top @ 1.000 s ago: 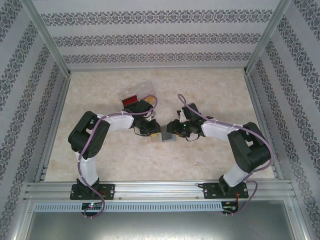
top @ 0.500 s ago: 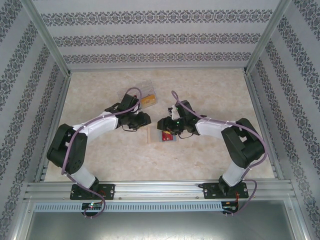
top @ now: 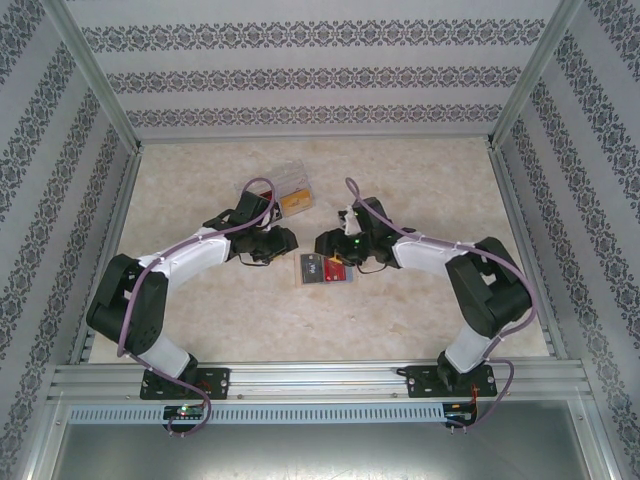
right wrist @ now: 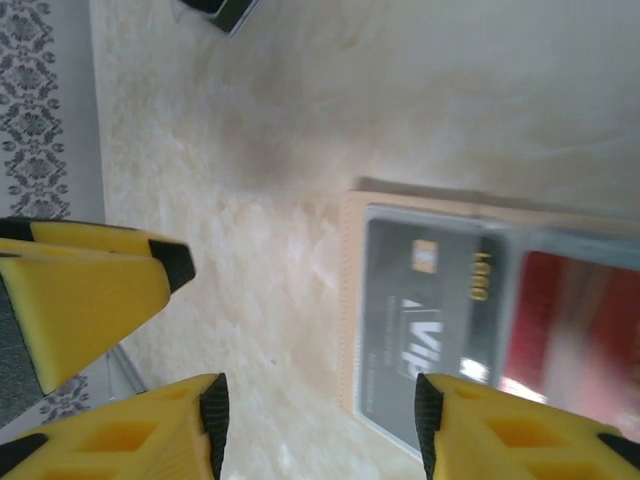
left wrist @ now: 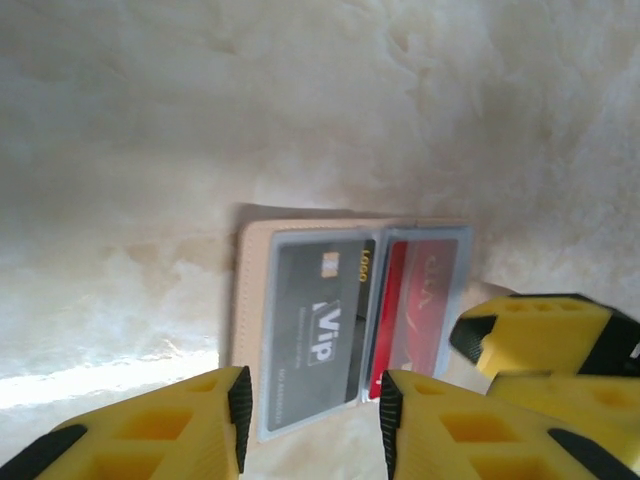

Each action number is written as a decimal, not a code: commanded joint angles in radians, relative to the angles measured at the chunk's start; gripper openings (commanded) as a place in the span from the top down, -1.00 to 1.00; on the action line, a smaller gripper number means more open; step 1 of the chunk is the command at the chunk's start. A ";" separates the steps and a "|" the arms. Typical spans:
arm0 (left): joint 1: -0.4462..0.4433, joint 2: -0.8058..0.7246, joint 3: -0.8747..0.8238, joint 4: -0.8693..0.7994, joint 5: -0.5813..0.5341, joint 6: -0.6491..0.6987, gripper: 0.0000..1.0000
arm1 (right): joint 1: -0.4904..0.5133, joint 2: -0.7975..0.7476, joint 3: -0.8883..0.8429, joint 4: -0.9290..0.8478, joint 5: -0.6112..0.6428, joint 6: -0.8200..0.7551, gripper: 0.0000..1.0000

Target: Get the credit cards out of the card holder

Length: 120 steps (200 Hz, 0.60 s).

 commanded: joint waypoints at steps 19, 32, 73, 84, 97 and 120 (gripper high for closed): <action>-0.081 0.116 0.062 0.116 0.130 -0.036 0.33 | -0.039 -0.086 -0.043 -0.183 0.219 -0.081 0.23; -0.098 0.155 0.077 0.140 0.142 -0.047 0.38 | -0.038 -0.094 -0.045 -0.230 0.269 -0.100 0.31; -0.124 0.251 0.119 0.160 0.135 -0.055 0.41 | -0.036 -0.085 -0.035 -0.289 0.321 -0.127 0.47; -0.124 0.268 0.121 0.172 0.134 -0.057 0.43 | -0.035 -0.073 -0.027 -0.294 0.317 -0.130 0.52; -0.124 0.285 0.120 0.188 0.142 -0.061 0.46 | -0.030 -0.055 -0.018 -0.295 0.307 -0.132 0.56; -0.124 0.302 0.116 0.217 0.160 -0.065 0.48 | -0.021 -0.032 -0.004 -0.293 0.295 -0.137 0.61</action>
